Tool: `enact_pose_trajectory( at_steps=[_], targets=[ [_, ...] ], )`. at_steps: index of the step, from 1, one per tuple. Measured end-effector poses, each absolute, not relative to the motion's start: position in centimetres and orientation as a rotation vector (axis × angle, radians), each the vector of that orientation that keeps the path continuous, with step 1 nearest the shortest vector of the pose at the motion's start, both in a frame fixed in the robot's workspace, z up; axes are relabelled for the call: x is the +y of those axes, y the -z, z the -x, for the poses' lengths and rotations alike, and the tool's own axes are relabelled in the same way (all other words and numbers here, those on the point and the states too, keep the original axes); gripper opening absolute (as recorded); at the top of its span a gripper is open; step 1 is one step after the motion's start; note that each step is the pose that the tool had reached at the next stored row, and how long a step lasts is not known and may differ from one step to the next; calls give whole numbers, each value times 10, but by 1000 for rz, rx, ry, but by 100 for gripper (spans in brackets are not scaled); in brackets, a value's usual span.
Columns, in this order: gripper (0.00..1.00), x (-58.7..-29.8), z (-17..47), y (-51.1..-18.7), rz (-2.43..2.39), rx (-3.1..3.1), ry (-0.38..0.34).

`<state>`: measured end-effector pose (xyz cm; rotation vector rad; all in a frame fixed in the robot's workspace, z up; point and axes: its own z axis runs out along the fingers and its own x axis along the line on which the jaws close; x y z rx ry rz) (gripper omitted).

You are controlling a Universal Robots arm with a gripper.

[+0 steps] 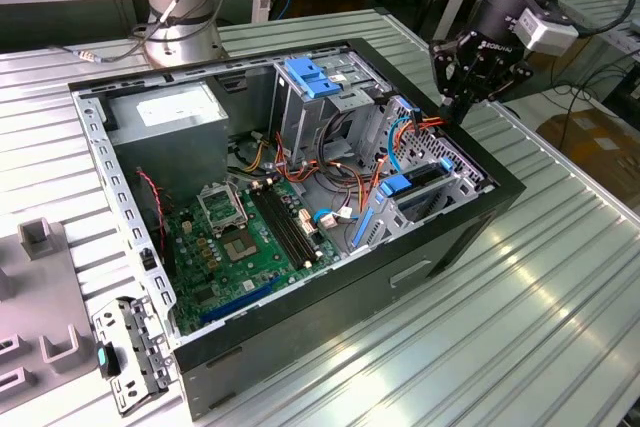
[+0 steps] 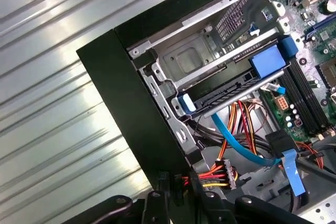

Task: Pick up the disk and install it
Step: 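Insert the first disk wire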

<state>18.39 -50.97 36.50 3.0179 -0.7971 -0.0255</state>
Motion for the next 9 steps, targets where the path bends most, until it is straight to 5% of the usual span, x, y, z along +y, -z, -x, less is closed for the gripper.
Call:
enact_pose_trajectory(
  at_steps=[3,9],
  targets=[
    [16,-510,-184,-375,-3018,-797,26],
    [16,-510,-183,-375,-3013,-815,26]
  ],
)
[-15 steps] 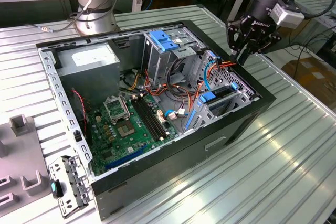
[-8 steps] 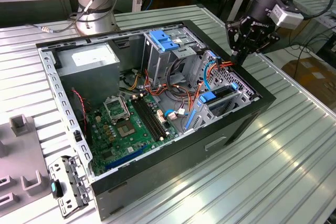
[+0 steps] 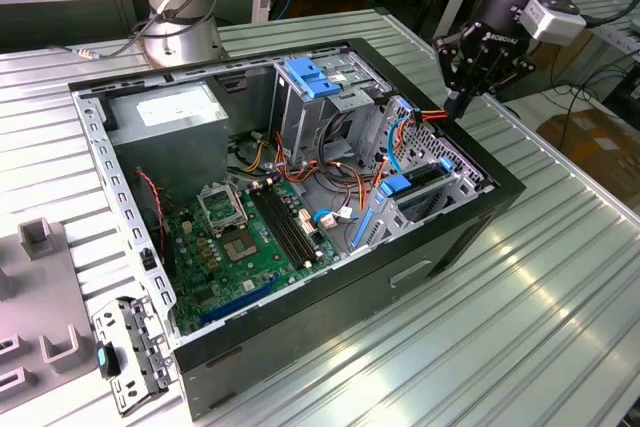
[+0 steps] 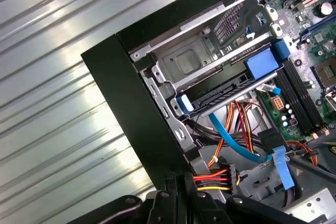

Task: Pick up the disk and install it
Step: 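Insert the first disk wire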

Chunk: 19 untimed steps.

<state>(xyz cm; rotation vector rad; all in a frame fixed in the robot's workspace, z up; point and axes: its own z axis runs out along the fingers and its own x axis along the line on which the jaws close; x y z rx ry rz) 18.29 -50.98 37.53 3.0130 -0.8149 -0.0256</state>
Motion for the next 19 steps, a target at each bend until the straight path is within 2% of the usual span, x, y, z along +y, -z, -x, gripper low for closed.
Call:
enact_pose_trajectory(
  at_steps=[19],
  targets=[
    [16,-510,-169,-375,-2930,-1080,29]
  ],
)
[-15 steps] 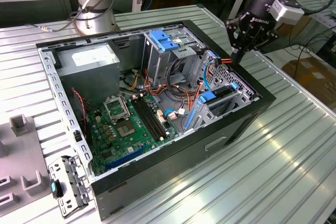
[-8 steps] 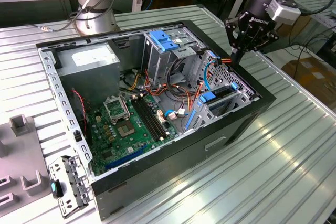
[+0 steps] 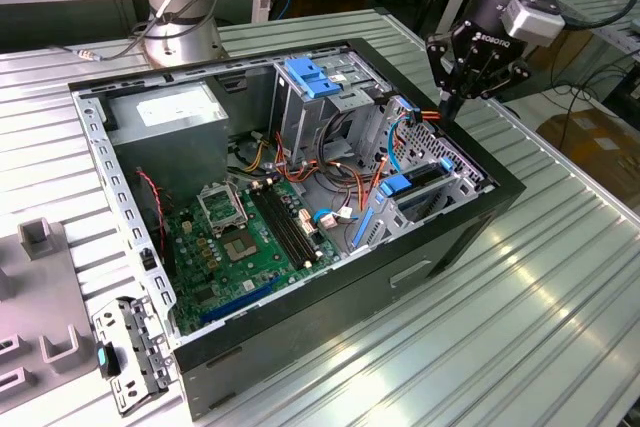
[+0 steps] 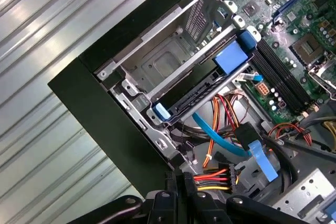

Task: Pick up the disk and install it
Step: 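Insert the first disk wire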

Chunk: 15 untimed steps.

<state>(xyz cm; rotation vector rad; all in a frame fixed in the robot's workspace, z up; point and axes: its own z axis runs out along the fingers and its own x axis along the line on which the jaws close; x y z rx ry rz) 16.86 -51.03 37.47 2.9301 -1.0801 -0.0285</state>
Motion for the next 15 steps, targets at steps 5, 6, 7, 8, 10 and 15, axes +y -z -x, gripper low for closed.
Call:
enact_pose_trajectory(
  at_steps=[5,6,7,8,10,15],
  targets=[
    [16,-512,-160,-375,-2925,-1093,28],
    [16,-512,-160,-375,-2915,-1120,29],
    [16,-512,-160,-375,-2906,-1144,29],
    [16,-512,-160,-375,-2888,-1189,29],
    [16,-512,-160,-374,-2853,-1273,30],
    [16,-512,-160,-374,-2782,-1424,32]
  ],
)
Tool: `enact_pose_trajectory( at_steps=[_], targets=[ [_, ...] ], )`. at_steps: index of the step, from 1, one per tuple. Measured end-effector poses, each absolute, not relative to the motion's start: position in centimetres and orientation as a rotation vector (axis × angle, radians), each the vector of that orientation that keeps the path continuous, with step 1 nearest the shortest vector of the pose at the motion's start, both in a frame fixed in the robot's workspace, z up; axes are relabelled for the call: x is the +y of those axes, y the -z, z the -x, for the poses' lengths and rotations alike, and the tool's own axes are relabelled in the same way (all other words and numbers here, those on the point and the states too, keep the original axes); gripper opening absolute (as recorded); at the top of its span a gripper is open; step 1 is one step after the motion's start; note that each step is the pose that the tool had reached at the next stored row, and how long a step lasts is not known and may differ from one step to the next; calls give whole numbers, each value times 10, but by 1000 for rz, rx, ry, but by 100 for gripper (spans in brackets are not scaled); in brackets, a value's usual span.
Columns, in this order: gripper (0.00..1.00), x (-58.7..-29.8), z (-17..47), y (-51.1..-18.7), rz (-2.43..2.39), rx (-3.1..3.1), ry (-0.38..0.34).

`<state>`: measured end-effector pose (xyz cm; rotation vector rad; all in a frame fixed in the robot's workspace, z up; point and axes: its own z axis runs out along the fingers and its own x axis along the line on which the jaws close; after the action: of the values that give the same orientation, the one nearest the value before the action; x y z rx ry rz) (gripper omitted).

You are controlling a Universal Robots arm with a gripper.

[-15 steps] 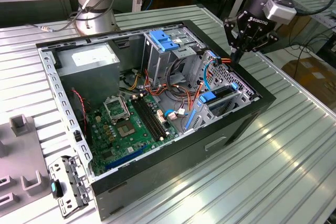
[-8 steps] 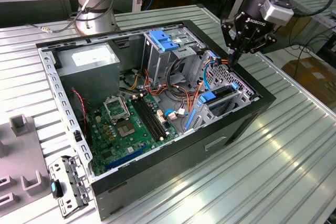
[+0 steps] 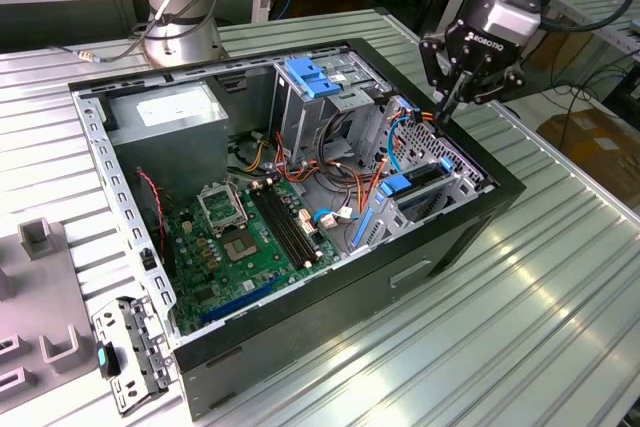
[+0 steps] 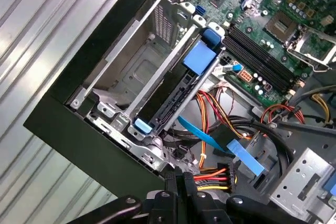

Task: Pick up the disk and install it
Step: 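Insert the first disk wire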

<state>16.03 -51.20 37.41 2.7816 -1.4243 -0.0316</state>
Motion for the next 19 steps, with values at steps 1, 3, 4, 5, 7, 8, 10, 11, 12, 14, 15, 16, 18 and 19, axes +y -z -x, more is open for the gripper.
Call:
enact_pose_trajectory(
  at_steps=[1,3,4,5,7,8,10,11,12,14,15,16,18,19],
  targets=[
    [16,-512,-160,-374,-2769,-1449,32],
    [16,-512,-160,-374,-2737,-1510,32],
    [16,-512,-160,-374,-2718,-1544,33],
    [16,-512,-160,-374,-2699,-1577,33],
    [16,-512,-159,-373,-2694,-1586,33],
    [16,-512,-154,-373,-2694,-1586,33],
    [16,-513,-146,-373,-2694,-1587,33],
    [16,-513,-145,-372,-2678,-1614,33],
    [16,-513,-145,-372,-2655,-1651,34],
    [16,-513,-145,-370,-2629,-1694,34],
    [16,-513,-145,-369,-2609,-1725,34],
    [16,-513,-145,-369,-2595,-1745,34],
    [16,-513,-145,-366,-2521,-1853,35],
    [16,-513,-145,-365,-2493,-1891,36]
  ],
)
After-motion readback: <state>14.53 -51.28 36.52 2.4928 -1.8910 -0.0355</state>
